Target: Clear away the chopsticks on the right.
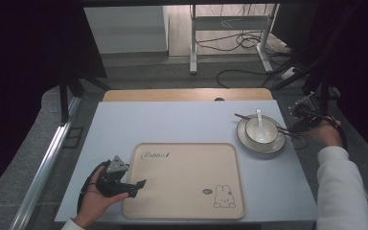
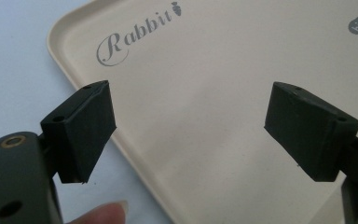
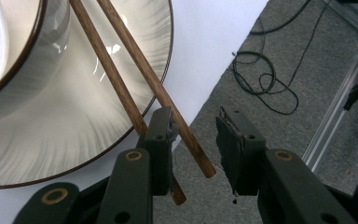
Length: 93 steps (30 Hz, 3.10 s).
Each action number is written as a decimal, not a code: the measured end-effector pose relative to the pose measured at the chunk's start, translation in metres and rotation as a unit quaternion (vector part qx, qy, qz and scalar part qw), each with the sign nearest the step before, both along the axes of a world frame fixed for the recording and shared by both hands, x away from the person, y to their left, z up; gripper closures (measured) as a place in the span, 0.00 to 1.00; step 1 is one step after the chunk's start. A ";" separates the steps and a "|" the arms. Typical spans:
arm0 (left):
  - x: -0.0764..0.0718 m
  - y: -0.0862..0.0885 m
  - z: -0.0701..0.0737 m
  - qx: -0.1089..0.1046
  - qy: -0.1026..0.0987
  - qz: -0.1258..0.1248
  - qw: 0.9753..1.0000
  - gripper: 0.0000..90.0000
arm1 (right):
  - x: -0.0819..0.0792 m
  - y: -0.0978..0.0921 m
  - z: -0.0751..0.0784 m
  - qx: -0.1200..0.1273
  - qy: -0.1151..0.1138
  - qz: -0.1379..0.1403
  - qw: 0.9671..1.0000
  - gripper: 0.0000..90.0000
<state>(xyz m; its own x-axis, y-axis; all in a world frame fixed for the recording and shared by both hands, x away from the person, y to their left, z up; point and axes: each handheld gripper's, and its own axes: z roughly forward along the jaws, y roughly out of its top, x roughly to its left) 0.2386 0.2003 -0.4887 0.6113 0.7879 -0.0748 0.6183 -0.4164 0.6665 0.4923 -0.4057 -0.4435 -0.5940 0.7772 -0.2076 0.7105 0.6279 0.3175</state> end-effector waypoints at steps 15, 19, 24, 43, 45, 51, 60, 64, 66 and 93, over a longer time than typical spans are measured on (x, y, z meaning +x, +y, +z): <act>0.001 0.001 -0.001 0.001 0.002 0.001 1.000 0.18 | 0.007 0.001 -0.010 -0.008 0.023 0.022 0.999 0.75; 0.001 0.001 -0.001 0.003 0.003 0.002 1.000 0.18 | 0.009 0.002 -0.013 -0.011 0.028 0.027 0.999 0.77; 0.001 0.001 -0.002 0.003 0.005 0.002 1.000 0.18 | 0.011 0.005 -0.016 -0.016 0.028 0.043 0.999 0.82; 0.002 0.001 -0.003 0.004 0.007 0.002 1.000 0.18 | 0.005 0.002 -0.006 -0.016 -0.018 0.047 0.999 0.93; 0.002 0.001 -0.003 0.004 0.007 0.002 1.000 0.18 | 0.003 0.002 0.000 -0.003 -0.029 0.037 0.999 0.93; 0.001 0.001 -0.002 0.002 0.004 0.001 1.000 0.18 | -0.004 0.005 0.017 0.033 -0.039 0.008 0.999 0.93; 0.000 0.001 -0.001 0.001 0.002 -0.001 1.000 0.18 | -0.039 0.010 0.043 0.133 -0.073 -0.004 0.988 0.93; 0.000 0.001 0.000 0.002 0.001 -0.002 1.000 0.18 | -0.059 0.022 0.052 0.171 -0.083 0.013 0.982 0.93; -0.001 0.000 0.000 0.001 0.001 -0.002 1.000 0.18 | -0.067 0.029 0.054 0.188 -0.083 0.014 0.979 0.93; -0.001 -0.002 -0.001 0.006 0.001 -0.003 1.000 0.18 | -0.173 0.114 0.024 0.262 -0.031 0.058 0.963 0.93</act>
